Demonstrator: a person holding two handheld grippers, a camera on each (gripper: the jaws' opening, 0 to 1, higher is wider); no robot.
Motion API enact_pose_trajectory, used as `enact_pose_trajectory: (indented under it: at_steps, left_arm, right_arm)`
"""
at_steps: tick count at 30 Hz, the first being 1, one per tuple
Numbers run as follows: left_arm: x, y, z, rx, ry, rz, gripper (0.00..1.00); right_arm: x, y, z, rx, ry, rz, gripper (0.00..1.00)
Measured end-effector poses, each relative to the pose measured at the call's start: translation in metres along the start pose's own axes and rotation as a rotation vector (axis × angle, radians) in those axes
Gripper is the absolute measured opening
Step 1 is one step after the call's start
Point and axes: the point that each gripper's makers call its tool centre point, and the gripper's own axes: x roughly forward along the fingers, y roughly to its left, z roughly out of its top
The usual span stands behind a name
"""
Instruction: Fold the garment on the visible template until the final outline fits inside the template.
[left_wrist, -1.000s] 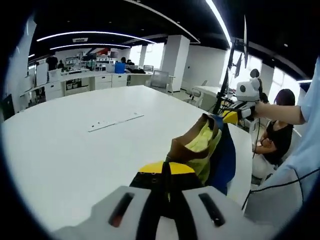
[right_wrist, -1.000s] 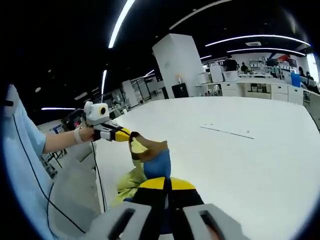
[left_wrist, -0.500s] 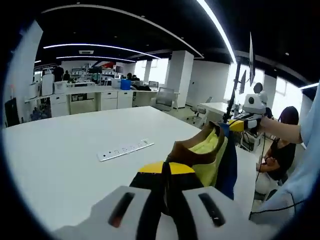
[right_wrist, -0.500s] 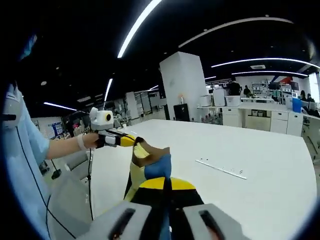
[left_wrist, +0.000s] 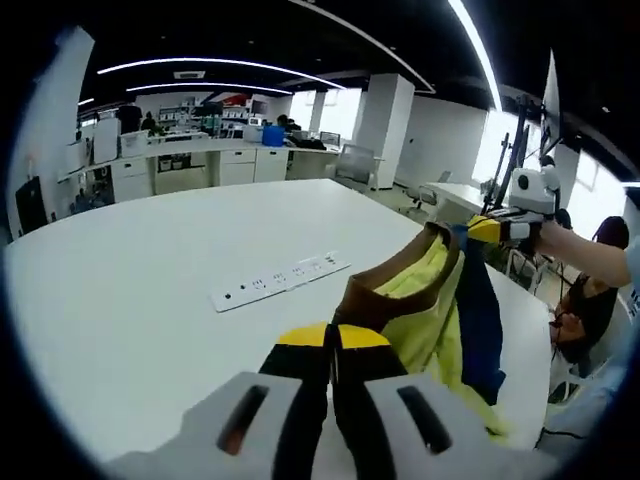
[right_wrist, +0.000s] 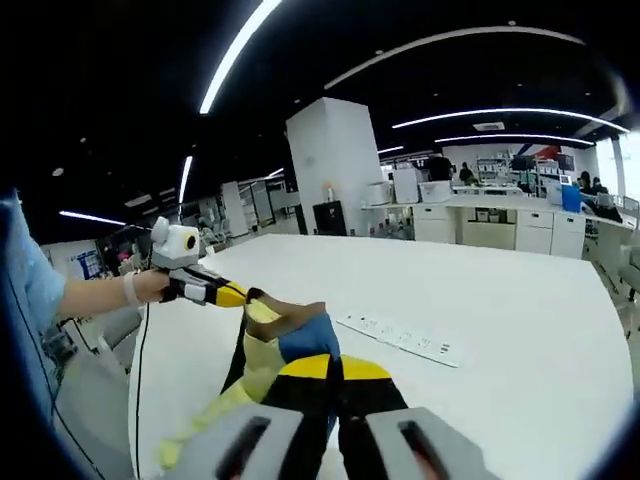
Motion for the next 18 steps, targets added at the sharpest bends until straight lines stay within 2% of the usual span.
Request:
enact_pose_trajectory:
  at_steps: [6, 11, 15, 17, 18]
  left_arm:
    - [0.051, 0.028, -0.030, -0.035, 0.072, 0.016, 0.00]
    - [0.085, 0.046, -0.046, -0.043, 0.119, 0.025, 0.00]
    - [0.102, 0.051, -0.064, -0.038, 0.183, 0.032, 0.00]
    - [0.106, 0.049, -0.070, -0.042, 0.202, 0.035, 0.00]
    - [0.107, 0.049, -0.072, -0.047, 0.208, 0.033, 0.00]
  right_arm:
    - [0.040, -0.042, -0.048, 0.065, 0.100, -0.057, 0.00]
    - [0.059, -0.058, -0.071, 0.090, 0.142, -0.077, 0.00]
    - [0.073, -0.073, -0.091, 0.100, 0.207, -0.096, 0.00]
    - [0.082, -0.081, -0.097, 0.103, 0.220, -0.105, 0.00]
    - [0.081, -0.079, -0.100, 0.104, 0.229, -0.105, 0.00]
